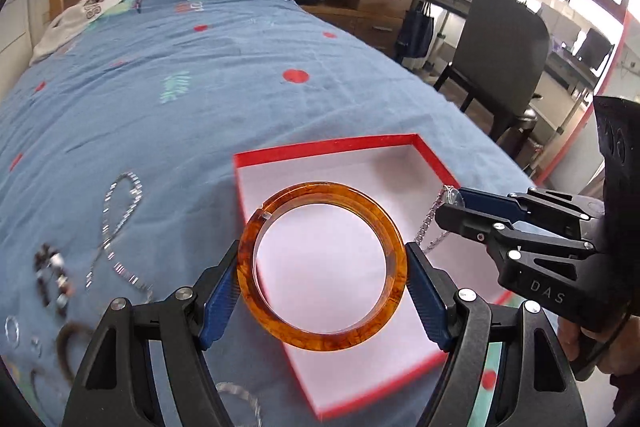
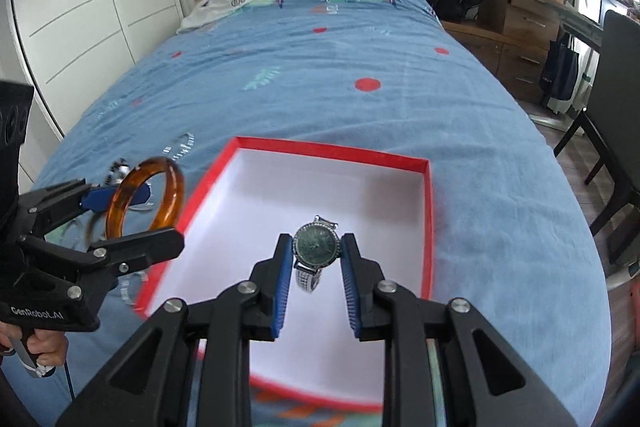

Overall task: Organize jewelry
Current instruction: 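Carry bangle and watch into the red box and open both tools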

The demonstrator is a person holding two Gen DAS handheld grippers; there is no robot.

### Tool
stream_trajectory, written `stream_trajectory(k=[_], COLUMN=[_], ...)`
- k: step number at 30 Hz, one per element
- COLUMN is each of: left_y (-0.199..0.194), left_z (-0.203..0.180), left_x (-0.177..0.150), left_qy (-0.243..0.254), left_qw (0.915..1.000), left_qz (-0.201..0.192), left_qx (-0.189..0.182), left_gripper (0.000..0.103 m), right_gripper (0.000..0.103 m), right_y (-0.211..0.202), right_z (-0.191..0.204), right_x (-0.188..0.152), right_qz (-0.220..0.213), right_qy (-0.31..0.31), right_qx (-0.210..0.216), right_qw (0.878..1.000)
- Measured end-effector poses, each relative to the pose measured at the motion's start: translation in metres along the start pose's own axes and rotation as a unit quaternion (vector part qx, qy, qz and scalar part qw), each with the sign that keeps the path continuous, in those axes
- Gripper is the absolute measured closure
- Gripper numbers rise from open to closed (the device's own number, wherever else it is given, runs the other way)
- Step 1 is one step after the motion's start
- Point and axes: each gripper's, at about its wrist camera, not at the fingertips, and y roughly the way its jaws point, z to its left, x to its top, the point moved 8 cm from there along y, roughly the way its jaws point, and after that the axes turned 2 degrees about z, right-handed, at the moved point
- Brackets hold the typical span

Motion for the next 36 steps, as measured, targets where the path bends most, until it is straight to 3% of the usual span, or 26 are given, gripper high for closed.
stream_trajectory(k=[15,17,20,23,36], left_y=[0.066,0.073,0.081,0.081,0.081], left_z=[0.009,0.007,0.003,0.003,0.002], left_x=[0.013,0.010,0.003,-0.002,-0.004], left_qy=[0.044,0.050,0.084,0.102,0.108], left_qw=[0.9960,0.9947,0.9910,0.9895,0.9892], left_qz=[0.076,0.090,0.099,0.096,0.090], left_qx=[0.016,0.005,0.031,0.034,0.043], left_gripper=[0.028,0.028,0.028,0.028,0.027], right_gripper=[0.080,0.080,0.080,0.079,0.075], right_y=[0.079,0.086,0.095,0.100,0.098], right_z=[-0.032,-0.031,-0.026,-0.022,-0.019], right_x=[0.027,0.029,0.026,0.020,0.018], right_qz=[0.072,0.082,0.100,0.113,0.089], right_qy=[-0.073,-0.088,-0.121,-0.160,-0.181], right_qx=[0.013,0.014,0.009,0.003,0.008], right_qw=[0.995,0.993,0.988,0.981,0.979])
